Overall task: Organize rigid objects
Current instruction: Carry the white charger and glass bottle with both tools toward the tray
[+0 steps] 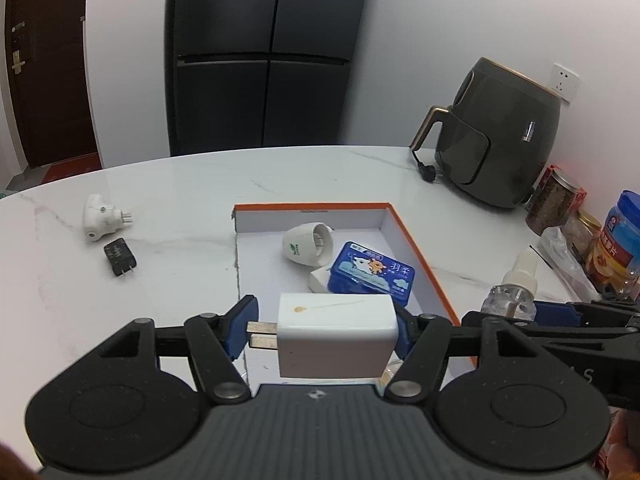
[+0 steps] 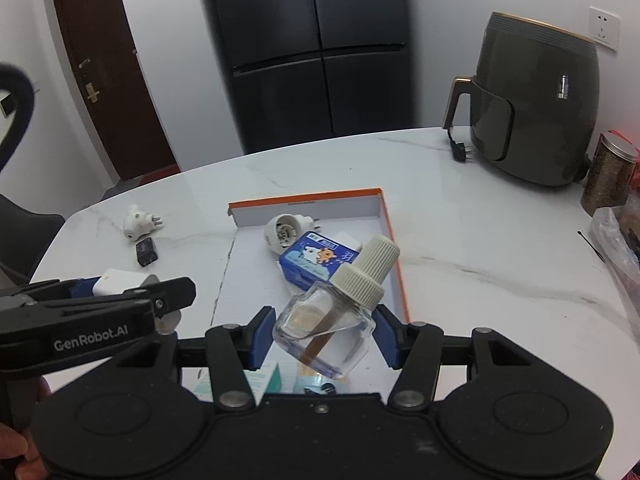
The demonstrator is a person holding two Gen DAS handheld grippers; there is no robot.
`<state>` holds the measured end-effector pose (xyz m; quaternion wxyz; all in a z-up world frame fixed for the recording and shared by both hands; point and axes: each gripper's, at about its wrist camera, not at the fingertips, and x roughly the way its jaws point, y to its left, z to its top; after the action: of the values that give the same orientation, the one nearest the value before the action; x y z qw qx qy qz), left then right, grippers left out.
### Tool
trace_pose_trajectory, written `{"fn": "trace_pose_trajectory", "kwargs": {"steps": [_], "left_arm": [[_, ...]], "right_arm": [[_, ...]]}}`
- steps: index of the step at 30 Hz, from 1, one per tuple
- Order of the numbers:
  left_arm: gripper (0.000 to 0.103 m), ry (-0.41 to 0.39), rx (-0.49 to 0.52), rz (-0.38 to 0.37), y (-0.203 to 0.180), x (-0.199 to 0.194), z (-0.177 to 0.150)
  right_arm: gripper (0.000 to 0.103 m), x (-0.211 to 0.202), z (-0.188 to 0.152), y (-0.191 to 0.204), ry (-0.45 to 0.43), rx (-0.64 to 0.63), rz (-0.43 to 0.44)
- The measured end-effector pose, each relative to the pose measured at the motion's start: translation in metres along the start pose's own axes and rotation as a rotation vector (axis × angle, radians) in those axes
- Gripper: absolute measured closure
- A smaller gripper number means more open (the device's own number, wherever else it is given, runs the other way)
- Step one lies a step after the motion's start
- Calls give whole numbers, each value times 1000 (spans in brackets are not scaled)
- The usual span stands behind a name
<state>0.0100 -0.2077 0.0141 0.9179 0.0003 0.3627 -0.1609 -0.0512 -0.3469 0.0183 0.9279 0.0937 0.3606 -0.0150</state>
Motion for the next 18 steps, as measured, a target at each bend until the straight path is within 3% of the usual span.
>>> {"fn": "trace_pose_trajectory", "kwargs": {"steps": [18], "left_arm": [[36, 7, 9, -10, -16, 10, 2]], "right_arm": [[38, 4, 4, -17, 1, 9, -16]]}}
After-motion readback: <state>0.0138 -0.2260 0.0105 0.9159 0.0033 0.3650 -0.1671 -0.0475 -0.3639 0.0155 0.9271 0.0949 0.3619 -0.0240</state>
